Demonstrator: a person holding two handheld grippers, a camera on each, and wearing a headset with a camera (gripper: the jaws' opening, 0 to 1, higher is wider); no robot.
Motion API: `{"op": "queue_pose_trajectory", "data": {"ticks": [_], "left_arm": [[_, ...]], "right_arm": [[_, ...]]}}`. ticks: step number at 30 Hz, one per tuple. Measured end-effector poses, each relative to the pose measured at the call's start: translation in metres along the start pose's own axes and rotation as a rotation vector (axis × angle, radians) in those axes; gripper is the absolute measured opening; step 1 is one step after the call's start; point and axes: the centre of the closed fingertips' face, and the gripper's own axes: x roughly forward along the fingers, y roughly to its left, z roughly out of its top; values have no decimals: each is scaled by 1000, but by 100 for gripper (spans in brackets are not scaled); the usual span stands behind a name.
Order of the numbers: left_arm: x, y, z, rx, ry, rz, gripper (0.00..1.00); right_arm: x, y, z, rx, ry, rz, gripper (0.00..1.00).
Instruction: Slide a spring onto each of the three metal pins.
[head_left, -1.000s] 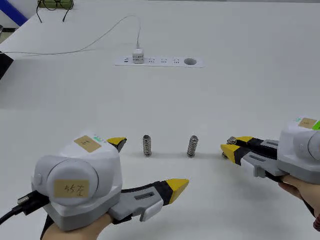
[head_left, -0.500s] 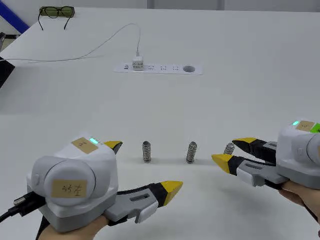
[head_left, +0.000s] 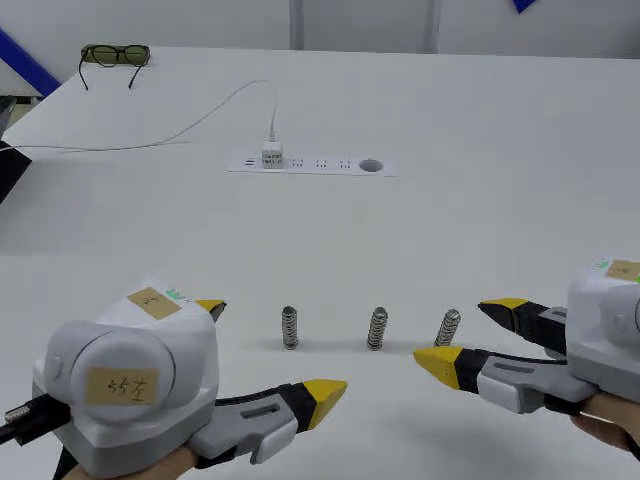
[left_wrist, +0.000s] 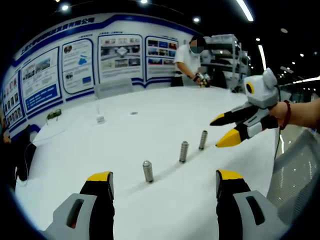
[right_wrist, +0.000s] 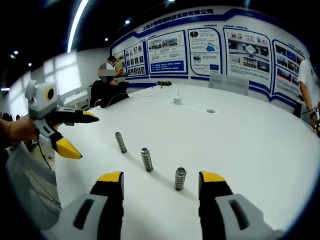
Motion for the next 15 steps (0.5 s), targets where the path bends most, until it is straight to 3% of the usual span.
{"op": "queue_pose_trajectory", "data": {"ticks": [6, 15], "left_arm": [[-7, -2, 3, -9, -11, -7, 88], [-16, -4, -2, -2, 10, -16, 91]], "right_arm": [[-12, 5, 2, 36, -3, 0, 69], [-26, 7, 2, 74, -16, -14, 75]]}}
